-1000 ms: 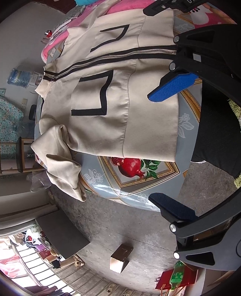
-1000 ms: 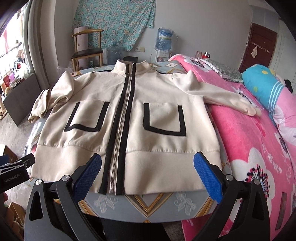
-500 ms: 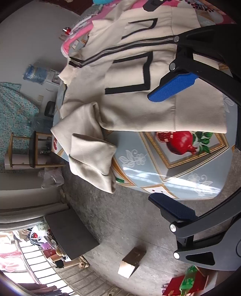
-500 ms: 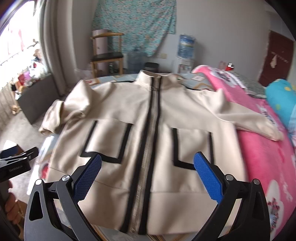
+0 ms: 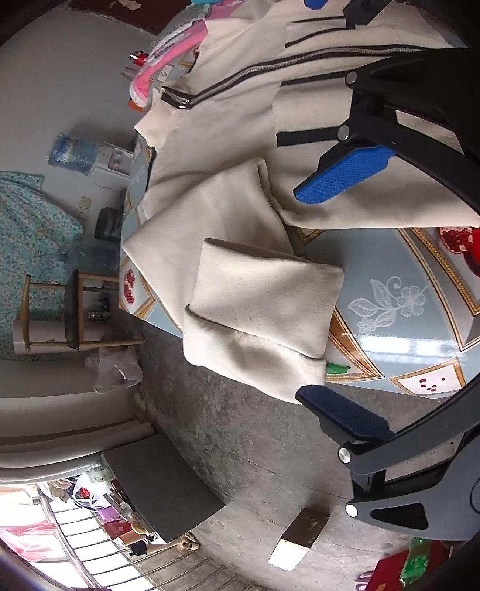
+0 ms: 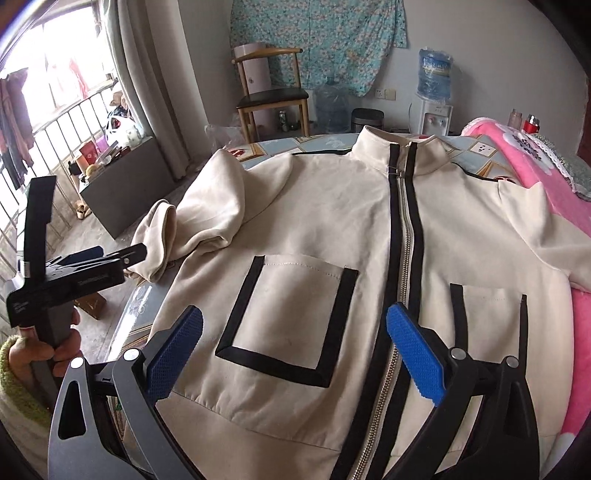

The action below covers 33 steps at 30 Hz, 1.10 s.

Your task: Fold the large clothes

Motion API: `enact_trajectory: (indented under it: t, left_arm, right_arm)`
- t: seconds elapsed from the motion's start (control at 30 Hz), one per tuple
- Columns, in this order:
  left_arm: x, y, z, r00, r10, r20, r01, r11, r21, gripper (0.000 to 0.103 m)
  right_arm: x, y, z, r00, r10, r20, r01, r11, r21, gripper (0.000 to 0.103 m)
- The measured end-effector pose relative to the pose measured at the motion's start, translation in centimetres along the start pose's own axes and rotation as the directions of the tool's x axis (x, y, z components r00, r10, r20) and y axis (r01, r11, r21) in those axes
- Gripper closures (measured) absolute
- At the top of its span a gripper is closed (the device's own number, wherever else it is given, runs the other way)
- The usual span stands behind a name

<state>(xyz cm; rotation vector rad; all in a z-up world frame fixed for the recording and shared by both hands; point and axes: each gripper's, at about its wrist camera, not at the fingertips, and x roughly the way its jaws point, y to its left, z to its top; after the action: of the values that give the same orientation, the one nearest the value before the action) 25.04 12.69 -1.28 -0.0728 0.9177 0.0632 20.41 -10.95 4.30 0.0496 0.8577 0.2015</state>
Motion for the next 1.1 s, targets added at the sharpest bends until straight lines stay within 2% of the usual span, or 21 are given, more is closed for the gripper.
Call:
enact_trajectory:
  t: [0.1, 0.17, 0.2, 0.27, 0.33, 0.37, 0.43, 0.53, 0.63, 0.83, 0.93, 1.0, 1.1]
  left_arm:
    - [1.8, -0.8, -0.3, 0.998, 0.05, -0.034, -0.048, 0.998, 0.049, 0.008]
    - [2.6, -1.0, -0.6, 0.996, 0.076, -0.052, -0.071, 0.994, 0.085, 0.018]
    - [3.1, -1.1, -0.8, 0.994, 0.084, -0.073, -0.076, 0.992, 0.102, 0.029]
    - [3.8, -1.3, -1.2, 0.988, 0.116, -0.101, -0.103, 0.987, 0.124, 0.035]
    - [3.7, -1.3, -1.2, 0.987, 0.131, -0.091, -0.118, 0.984, 0.136, 0.051]
    - [3.6, -1.3, -1.1, 0.986, 0.138, -0.092, -0.123, 0.981, 0.148, 0.055]
    - [3.4, -1.2, -0.9, 0.985, 0.138, -0.1, -0.122, 0.981, 0.15, 0.07]
    - [2.7, -1.5, -0.6, 0.98, 0.179, -0.087, -0.161, 0.971, 0.179, 0.082]
    - [1.1, -1.4, 0.1, 0.977, 0.201, -0.066, -0.187, 0.966, 0.178, 0.087]
    - [-3.4, -0.7, 3.0, 0.976, 0.219, -0.008, -0.217, 0.97, 0.113, 0.09]
    - [-6.4, -1.7, 5.2, 0.982, 0.181, 0.045, -0.185, 0.979, 0.087, 0.09]
    - [-8.6, -3.7, 6.9, 0.986, 0.132, 0.104, -0.143, 0.985, 0.101, 0.09]
    - [-11.4, -8.6, 9.4, 0.984, -0.006, 0.177, -0.021, 0.989, 0.147, 0.09]
  right_arm:
    - [0.4, -0.2, -0.1, 1.0, 0.006, -0.012, -0.006, 1.0, 0.01, 0.006]
    - [0.9, -0.6, -0.1, 1.0, 0.003, -0.023, -0.003, 1.0, 0.011, 0.006]
    - [0.9, -0.8, -0.2, 1.0, -0.001, -0.026, 0.001, 1.0, 0.013, 0.006]
    - [1.0, -1.5, -0.2, 1.0, -0.002, -0.03, 0.003, 1.0, 0.03, 0.006]
    - [0.9, -2.2, -0.1, 1.0, 0.001, -0.029, 0.0, 0.998, 0.055, 0.006]
    - [0.8, -2.5, -0.2, 1.0, 0.003, -0.029, -0.001, 0.998, 0.065, 0.006]
    - [0.7, -3.2, -0.2, 1.0, 0.008, -0.027, -0.006, 0.997, 0.081, 0.006]
    - [0.3, -3.9, -0.4, 1.0, 0.015, -0.014, -0.013, 0.996, 0.093, 0.006]
    - [-0.1, -4.6, -0.5, 1.0, 0.02, 0.0, -0.019, 0.995, 0.102, 0.006]
    - [-0.2, -6.8, -1.1, 0.999, 0.037, 0.003, -0.037, 0.989, 0.142, 0.006]
    - [-0.3, -7.9, -1.2, 0.999, 0.04, 0.008, -0.041, 0.986, 0.163, 0.006]
    - [-0.5, -8.6, -1.4, 0.999, 0.037, 0.014, -0.039, 0.983, 0.179, 0.006]
    - [-0.8, -10.0, -1.6, 1.0, 0.023, 0.018, -0.026, 0.98, 0.2, 0.006]
